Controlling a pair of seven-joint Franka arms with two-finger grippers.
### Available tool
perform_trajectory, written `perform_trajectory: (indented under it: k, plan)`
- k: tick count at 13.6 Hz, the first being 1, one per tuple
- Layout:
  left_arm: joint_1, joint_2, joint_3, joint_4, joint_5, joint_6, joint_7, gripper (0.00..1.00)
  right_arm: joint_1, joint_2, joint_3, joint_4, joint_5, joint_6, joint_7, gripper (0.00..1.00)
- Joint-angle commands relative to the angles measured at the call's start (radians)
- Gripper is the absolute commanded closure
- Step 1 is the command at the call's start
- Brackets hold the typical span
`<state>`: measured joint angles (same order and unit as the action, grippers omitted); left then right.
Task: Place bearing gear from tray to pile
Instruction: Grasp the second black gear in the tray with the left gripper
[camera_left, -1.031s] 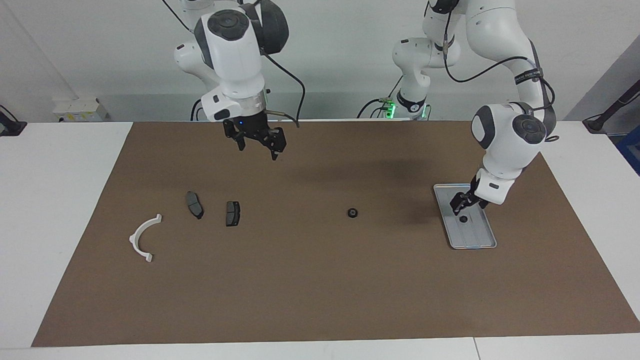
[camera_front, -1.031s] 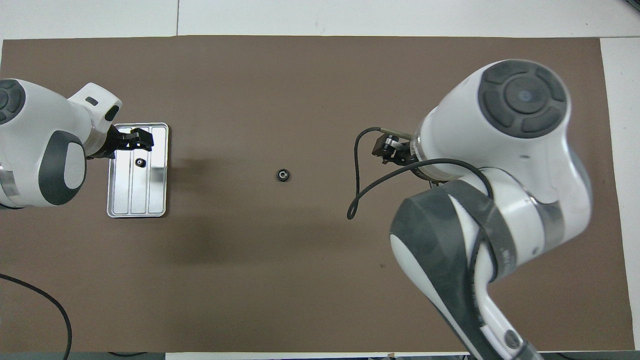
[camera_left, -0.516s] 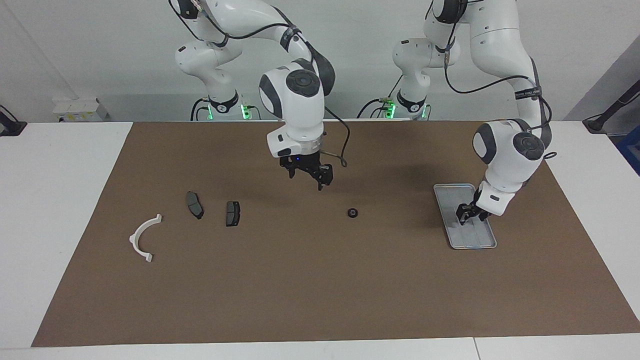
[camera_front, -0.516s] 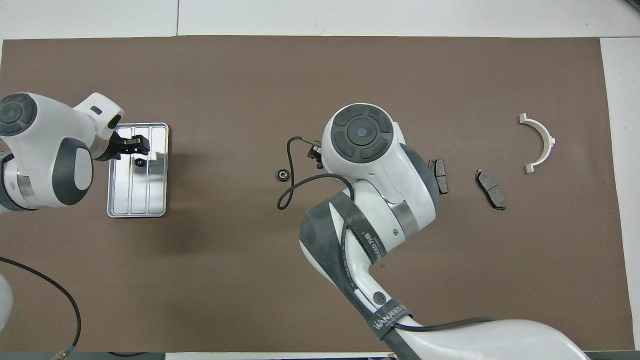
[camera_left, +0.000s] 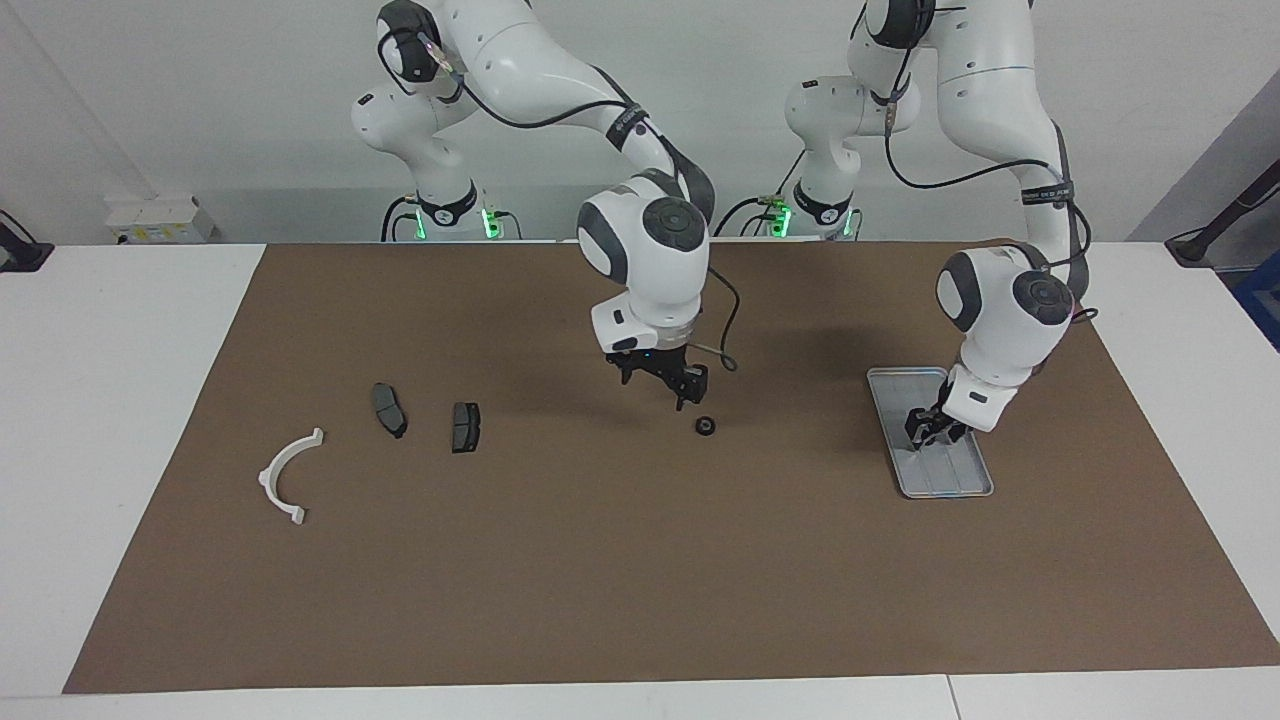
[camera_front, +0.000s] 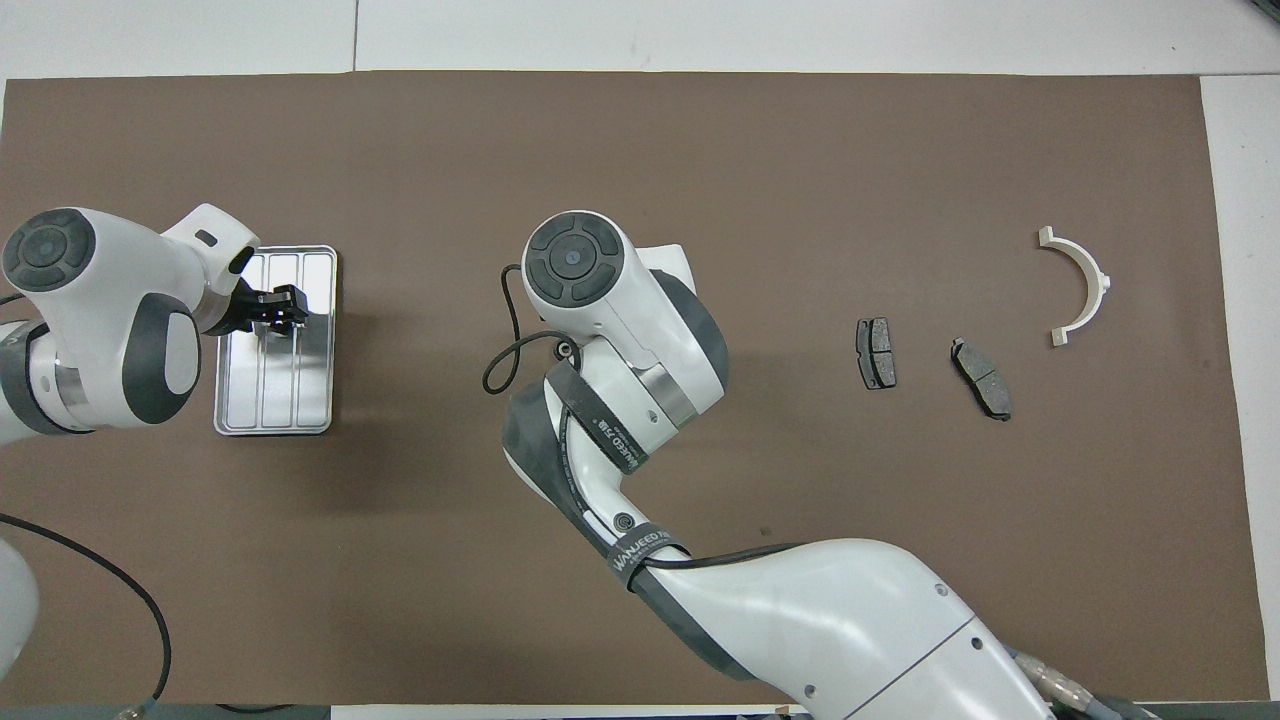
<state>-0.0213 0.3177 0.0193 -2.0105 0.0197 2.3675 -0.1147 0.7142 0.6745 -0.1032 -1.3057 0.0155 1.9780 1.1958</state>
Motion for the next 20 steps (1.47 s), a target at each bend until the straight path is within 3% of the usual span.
perform_trajectory:
  k: [1, 8, 13, 20]
  plan:
    - [0.008, -0.025, -0.007, -0.039, 0.006, 0.019, -0.020, 0.42, -0.004, 0.111, -0.004, 0.202, 0.018, -0.100, 0.022, 0.00]
    - [0.006, -0.026, -0.007, -0.047, 0.005, 0.026, -0.039, 0.45, -0.002, 0.132, 0.082, 0.232, 0.018, -0.097, 0.059, 0.00]
    - [0.006, -0.026, -0.007, -0.050, 0.005, 0.027, -0.039, 0.46, -0.002, 0.169, 0.088, 0.218, 0.017, -0.021, 0.051, 0.00]
    - [0.008, -0.029, -0.007, -0.071, 0.005, 0.045, -0.039, 0.49, 0.010, 0.206, 0.088, 0.206, 0.007, -0.025, 0.033, 0.00]
